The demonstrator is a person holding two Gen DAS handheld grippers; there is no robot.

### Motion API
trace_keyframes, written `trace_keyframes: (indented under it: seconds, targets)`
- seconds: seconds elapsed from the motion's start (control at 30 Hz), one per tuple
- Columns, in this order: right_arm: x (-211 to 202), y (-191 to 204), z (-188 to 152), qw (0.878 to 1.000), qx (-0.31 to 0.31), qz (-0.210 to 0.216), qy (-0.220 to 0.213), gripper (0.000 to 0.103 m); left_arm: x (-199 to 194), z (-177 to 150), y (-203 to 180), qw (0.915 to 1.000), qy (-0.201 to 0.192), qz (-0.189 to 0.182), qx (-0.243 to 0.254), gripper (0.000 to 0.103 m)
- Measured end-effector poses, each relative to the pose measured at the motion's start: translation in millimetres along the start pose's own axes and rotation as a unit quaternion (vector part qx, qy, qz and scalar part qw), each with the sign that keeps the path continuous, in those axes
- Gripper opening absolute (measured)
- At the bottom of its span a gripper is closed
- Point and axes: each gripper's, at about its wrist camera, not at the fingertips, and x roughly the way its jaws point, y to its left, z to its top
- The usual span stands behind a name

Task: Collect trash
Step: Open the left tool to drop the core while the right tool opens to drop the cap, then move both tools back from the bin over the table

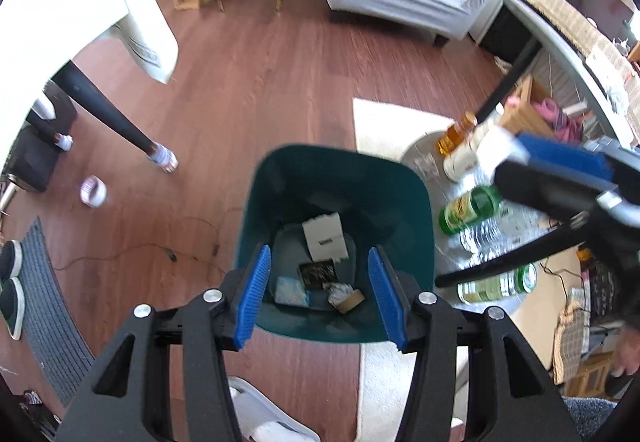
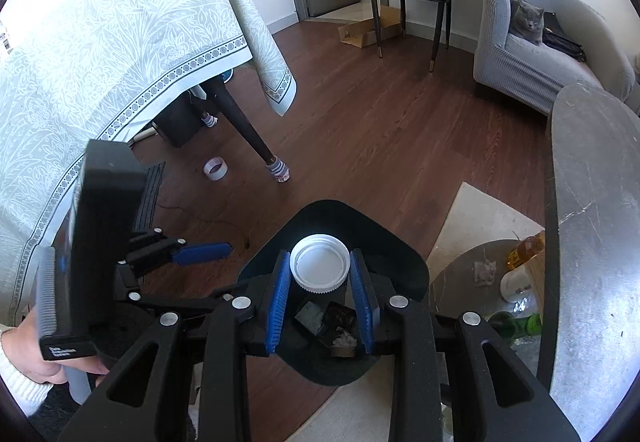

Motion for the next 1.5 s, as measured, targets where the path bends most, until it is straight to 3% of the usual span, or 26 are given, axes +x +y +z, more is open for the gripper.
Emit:
trace_keyframes:
  seconds: [0.23, 0.7, 1.03, 1.17, 1.5]
  targets:
    - [16.1, 2.7, 0.8, 1.000, 0.001, -0.002, 0.015, 0.030, -31.8, 9.9, 8.9, 0.9989, -0.044, 0.017, 0.006, 0.049]
    - [67.4, 8.6, -4.5, 0.998, 0.004, -0.003, 0.062, 0.030, -90.1, 22.6, 23.1, 0.9923, -0.120, 0.015, -0.028, 0.025]
    - [98.4, 12.1, -22.5, 0.994, -0.005, -0.013, 0.110, 0.031, -127.1, 32.8, 12.8, 0.9854, -0.168, 0.001, -0.027, 0.025]
    - [102.7, 15.0, -25.6, 0.993, -0.011, -0.016, 0.112, 0.053, -135.2, 36.0, 9.6, 0.9833, -0.180, -0.002, -0.026, 0.025]
    - [97.1, 22.0, -26.1, 0.994, -0.024, -0.007, 0.111, 0.062, -154.4, 40.3, 4.1, 0.9784, -0.205, -0.011, -0.024, 0.025]
